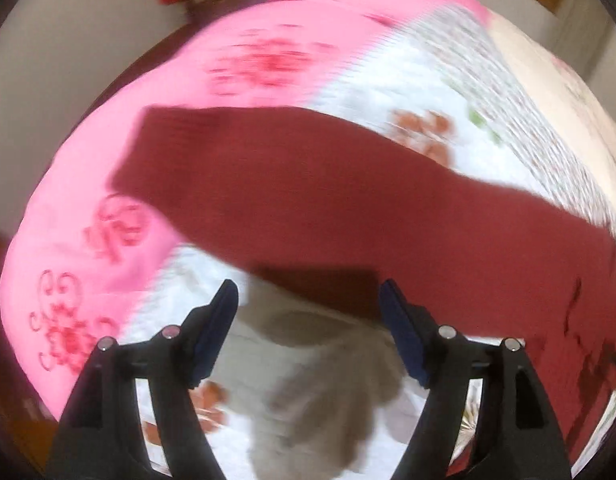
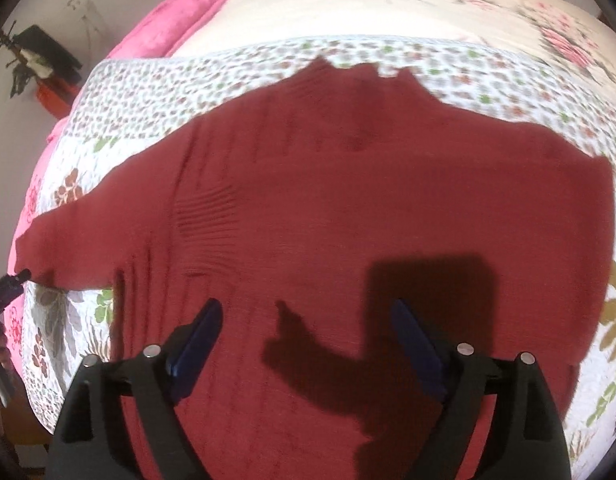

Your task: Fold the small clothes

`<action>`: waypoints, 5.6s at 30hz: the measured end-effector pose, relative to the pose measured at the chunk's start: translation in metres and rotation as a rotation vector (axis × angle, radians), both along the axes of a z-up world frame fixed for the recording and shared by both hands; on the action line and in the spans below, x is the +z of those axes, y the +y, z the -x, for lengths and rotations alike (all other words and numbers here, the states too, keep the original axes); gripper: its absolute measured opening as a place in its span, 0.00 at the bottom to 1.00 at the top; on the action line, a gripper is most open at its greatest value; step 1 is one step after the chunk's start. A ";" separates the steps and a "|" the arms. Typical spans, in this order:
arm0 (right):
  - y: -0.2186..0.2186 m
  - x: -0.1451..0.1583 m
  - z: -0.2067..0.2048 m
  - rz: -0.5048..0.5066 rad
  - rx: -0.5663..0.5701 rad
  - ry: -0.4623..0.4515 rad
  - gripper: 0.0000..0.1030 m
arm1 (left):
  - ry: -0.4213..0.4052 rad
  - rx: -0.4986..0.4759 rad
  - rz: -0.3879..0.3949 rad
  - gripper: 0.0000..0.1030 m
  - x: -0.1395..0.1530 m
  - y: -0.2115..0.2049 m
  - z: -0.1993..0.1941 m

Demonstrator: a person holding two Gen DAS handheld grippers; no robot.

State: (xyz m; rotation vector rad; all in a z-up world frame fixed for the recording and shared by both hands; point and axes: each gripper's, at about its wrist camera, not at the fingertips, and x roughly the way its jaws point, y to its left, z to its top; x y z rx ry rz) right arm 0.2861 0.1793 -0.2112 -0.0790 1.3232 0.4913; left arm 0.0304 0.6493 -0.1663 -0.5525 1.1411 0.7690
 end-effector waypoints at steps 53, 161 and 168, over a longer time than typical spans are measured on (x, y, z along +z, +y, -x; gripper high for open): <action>-0.104 -0.011 -0.022 0.074 -0.129 -0.061 0.85 | -0.416 -0.509 0.179 0.05 0.001 -0.212 -0.200; -0.165 0.015 0.007 -0.150 -0.150 -0.016 0.44 | -0.090 -0.592 0.123 0.61 -0.022 -0.245 -0.179; -0.227 0.017 0.118 -0.072 -0.143 0.074 0.52 | 0.032 -0.648 0.165 0.62 -0.025 -0.270 -0.053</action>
